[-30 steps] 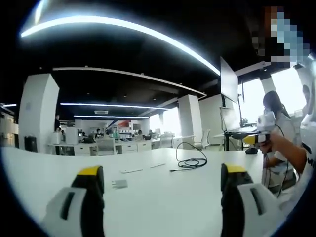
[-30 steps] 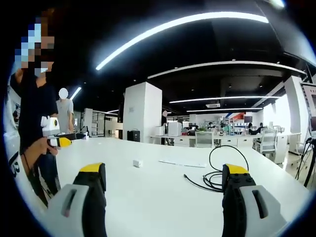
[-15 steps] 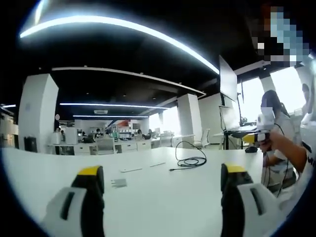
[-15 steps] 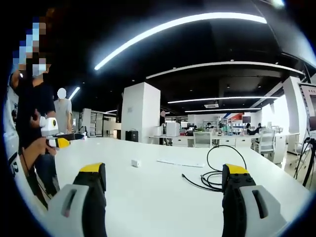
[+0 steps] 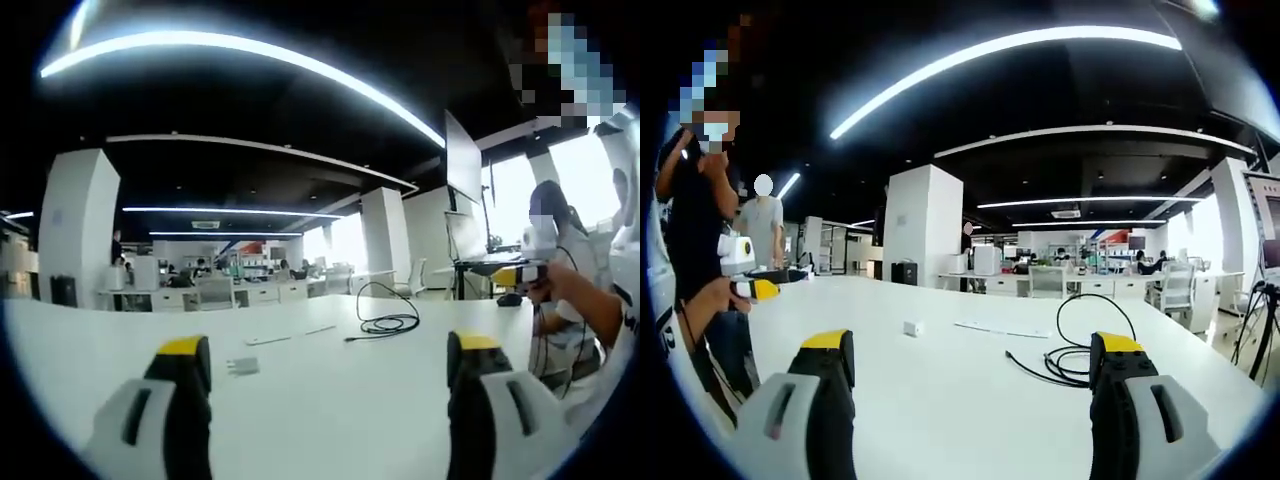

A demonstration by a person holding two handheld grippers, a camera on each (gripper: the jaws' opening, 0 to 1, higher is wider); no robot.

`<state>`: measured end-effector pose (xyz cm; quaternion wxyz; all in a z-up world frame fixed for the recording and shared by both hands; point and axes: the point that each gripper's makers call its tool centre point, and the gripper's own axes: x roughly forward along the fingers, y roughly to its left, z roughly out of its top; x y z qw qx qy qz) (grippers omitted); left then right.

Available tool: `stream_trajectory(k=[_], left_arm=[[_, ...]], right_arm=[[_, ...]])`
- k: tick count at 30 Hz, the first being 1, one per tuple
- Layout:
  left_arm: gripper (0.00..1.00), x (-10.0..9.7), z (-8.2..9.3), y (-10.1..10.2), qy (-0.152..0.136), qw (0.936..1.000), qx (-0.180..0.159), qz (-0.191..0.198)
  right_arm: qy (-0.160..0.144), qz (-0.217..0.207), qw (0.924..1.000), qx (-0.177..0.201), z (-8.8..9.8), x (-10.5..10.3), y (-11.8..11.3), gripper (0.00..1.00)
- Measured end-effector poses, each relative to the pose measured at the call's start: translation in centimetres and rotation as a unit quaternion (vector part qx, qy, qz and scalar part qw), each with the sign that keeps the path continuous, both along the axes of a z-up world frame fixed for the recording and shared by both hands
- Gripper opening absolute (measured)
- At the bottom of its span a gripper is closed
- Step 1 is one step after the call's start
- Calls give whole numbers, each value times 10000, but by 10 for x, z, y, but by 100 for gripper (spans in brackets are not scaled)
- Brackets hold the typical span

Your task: Plug the desk Type‑C cable into the charger adapter.

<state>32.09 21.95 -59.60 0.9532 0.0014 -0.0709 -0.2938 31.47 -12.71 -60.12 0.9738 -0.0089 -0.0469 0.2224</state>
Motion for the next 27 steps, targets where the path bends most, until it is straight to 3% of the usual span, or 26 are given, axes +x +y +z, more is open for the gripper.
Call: stream_trajectory(k=[27], left_arm=[[99,0,-2,3,37,10000,69,28]], right_arm=[[13,-58,10000,-39,-1,-2,-3,100]])
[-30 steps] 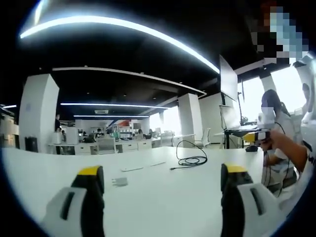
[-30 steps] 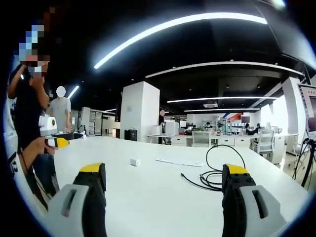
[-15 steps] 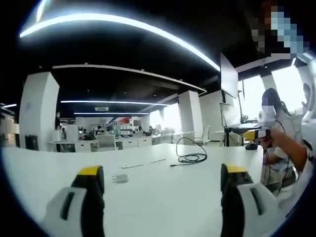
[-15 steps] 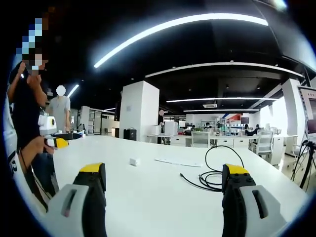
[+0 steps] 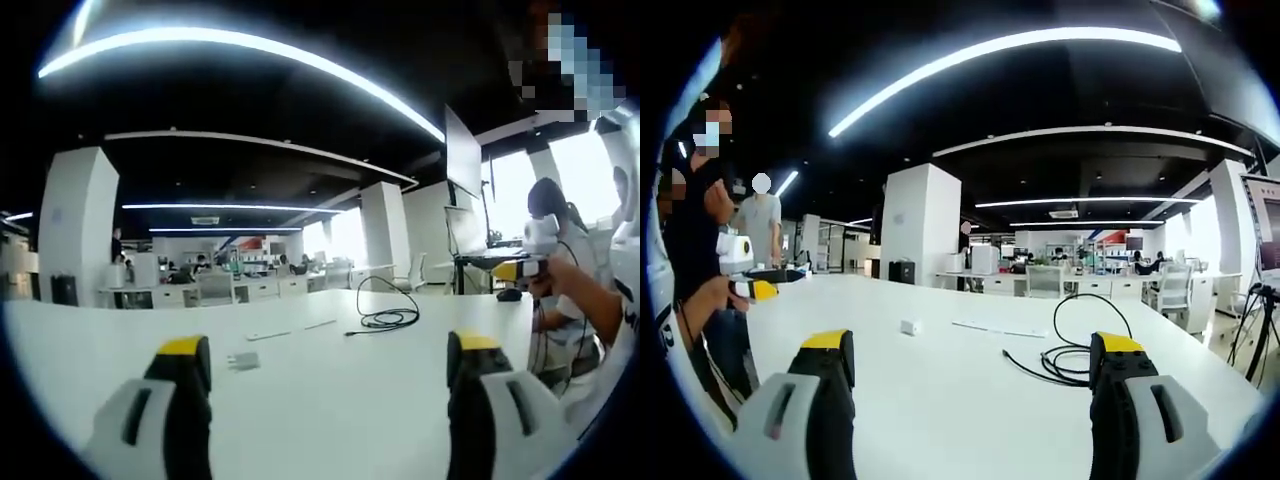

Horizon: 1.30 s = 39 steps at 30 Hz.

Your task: Plug the desk Type‑C cable into the charger adapter.

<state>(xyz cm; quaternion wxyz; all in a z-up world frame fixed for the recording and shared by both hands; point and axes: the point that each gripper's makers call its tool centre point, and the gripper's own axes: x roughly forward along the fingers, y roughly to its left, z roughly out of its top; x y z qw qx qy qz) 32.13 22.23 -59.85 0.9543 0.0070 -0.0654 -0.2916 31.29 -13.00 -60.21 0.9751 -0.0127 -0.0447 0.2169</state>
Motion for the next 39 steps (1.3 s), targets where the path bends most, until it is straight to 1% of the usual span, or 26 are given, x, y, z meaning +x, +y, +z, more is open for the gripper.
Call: stream_trajectory(k=[9,17,23,30,37,39], left_arm=[[99,1,-8,1,72,9999,84,-7],[99,0,-8,2,46,9998,196,18],[100,0,-10,4,85,9997,217,59],[100,2,-8,4,56,9998,184,50],[100,10,-10,5,65,9998,192,21],[99,13,-9,4,41,9997,225,-52]], right_arm=[[31,10,10000,-21,-2,0,3,100],[59,-6,10000,-21,-3,0,1,100],[82,10,10000,-33,-5,0,3,100],[69,-8,10000,-24,-5,-2,1,100],[138,-15,9999,-11,-10,2,0,100],[134,9,9999,-30,-9,4,1,100]])
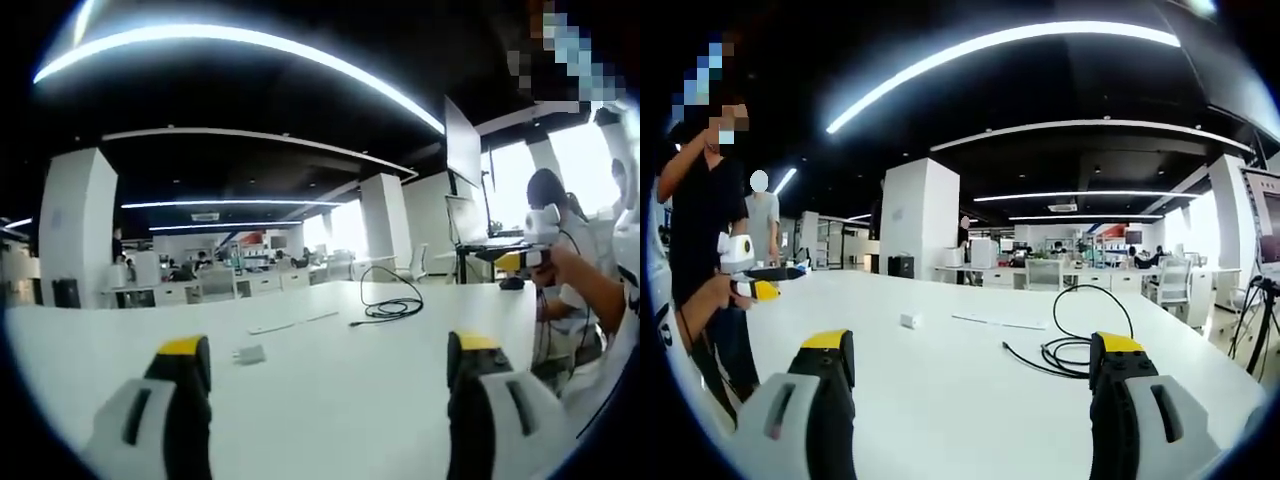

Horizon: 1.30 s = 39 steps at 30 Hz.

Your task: Plug the desk Type‑C cable into the charger adapter.

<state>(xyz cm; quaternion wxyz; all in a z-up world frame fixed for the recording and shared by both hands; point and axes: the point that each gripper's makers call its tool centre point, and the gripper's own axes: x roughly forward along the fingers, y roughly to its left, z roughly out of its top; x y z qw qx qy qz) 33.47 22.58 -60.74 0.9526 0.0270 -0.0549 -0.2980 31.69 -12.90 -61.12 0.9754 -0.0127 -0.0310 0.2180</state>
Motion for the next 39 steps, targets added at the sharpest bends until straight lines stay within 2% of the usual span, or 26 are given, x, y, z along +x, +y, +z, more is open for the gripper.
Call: stream_trajectory(k=[4,12,20,26,30,32,34,39], left_arm=[[95,18,1,-1,7,9998,115,-157],[94,52,-3,-6,105,9985,340,-419],[91,77,-7,-7,226,9972,497,-508],[90,103,-11,-5,386,9958,598,-578],[87,122,-19,-7,586,9928,755,-715],[84,136,-26,-7,627,9897,1014,-787],[79,146,-32,-8,730,9876,1118,-822],[82,170,-44,-16,904,9814,1350,-1026]], right_arm=[[-35,62,10000,-66,4,7,4,100],[4,198,9996,-201,4,21,14,100],[93,294,9992,-272,1,37,17,100],[93,346,9990,-273,2,43,20,100],[101,376,9988,-296,2,46,23,100],[112,375,9988,-306,1,46,23,100],[110,375,9988,-305,1,47,22,100],[119,365,9989,-284,0,48,21,100]])
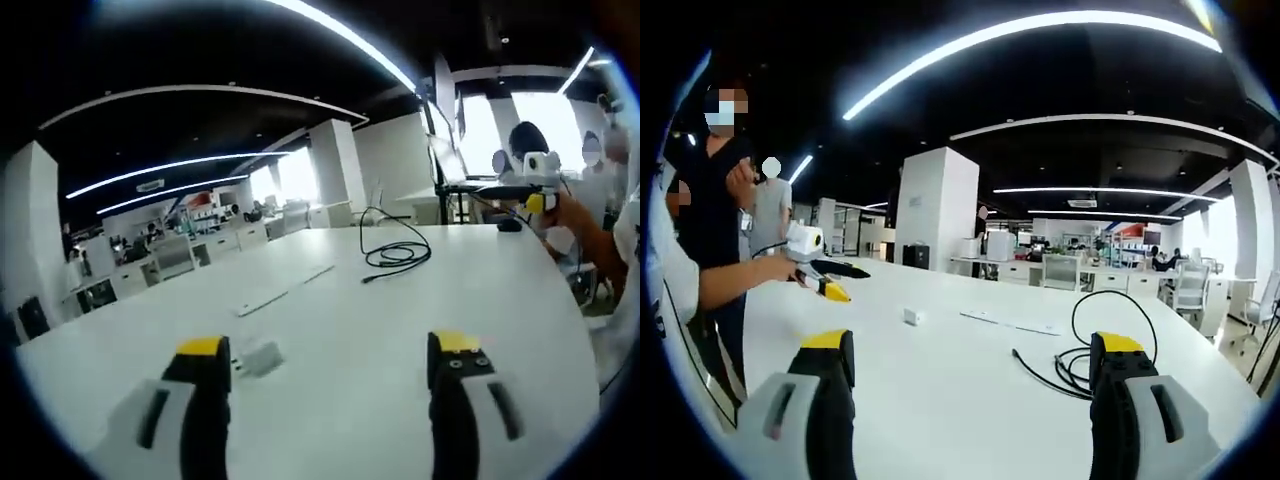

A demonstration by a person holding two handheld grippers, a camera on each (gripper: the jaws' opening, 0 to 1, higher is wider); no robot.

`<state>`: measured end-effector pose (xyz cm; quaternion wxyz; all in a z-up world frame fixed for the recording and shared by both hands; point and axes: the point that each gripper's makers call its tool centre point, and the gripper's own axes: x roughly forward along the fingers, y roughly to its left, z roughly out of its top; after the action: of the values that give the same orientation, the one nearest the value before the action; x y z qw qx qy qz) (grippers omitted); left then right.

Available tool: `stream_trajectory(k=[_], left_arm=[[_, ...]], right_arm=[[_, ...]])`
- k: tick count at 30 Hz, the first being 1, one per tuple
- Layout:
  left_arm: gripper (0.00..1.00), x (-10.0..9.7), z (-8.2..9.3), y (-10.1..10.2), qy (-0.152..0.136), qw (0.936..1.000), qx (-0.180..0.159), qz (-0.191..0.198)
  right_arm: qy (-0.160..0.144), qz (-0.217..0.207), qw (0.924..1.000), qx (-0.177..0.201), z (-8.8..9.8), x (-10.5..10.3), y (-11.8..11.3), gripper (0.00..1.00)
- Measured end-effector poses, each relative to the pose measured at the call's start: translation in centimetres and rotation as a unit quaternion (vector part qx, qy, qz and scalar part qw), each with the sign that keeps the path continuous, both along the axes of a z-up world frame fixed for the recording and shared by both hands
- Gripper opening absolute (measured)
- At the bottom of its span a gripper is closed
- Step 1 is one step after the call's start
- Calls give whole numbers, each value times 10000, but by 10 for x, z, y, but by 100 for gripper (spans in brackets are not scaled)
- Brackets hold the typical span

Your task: Plug the desk Type‑C cable into the charger adapter.

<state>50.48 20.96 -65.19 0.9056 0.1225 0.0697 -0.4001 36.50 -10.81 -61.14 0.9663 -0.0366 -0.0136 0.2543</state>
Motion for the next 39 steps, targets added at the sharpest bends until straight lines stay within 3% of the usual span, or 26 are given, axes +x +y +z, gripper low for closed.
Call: stream_trajectory(k=[8,20,34,39], left_arm=[[82,47,-24,4,293,9982,524,-69],[82,84,-41,-3,595,9900,1218,-381],[77,117,-60,-9,1169,9694,1994,-824],[69,120,-66,-11,1314,9633,2149,-931]], right_arm=[[3,-71,10000,-24,0,-2,-5,100],[53,-161,9999,13,-7,0,-12,100],[136,-318,9994,70,-17,3,-23,100],[142,-370,9992,110,-19,4,-28,100]])
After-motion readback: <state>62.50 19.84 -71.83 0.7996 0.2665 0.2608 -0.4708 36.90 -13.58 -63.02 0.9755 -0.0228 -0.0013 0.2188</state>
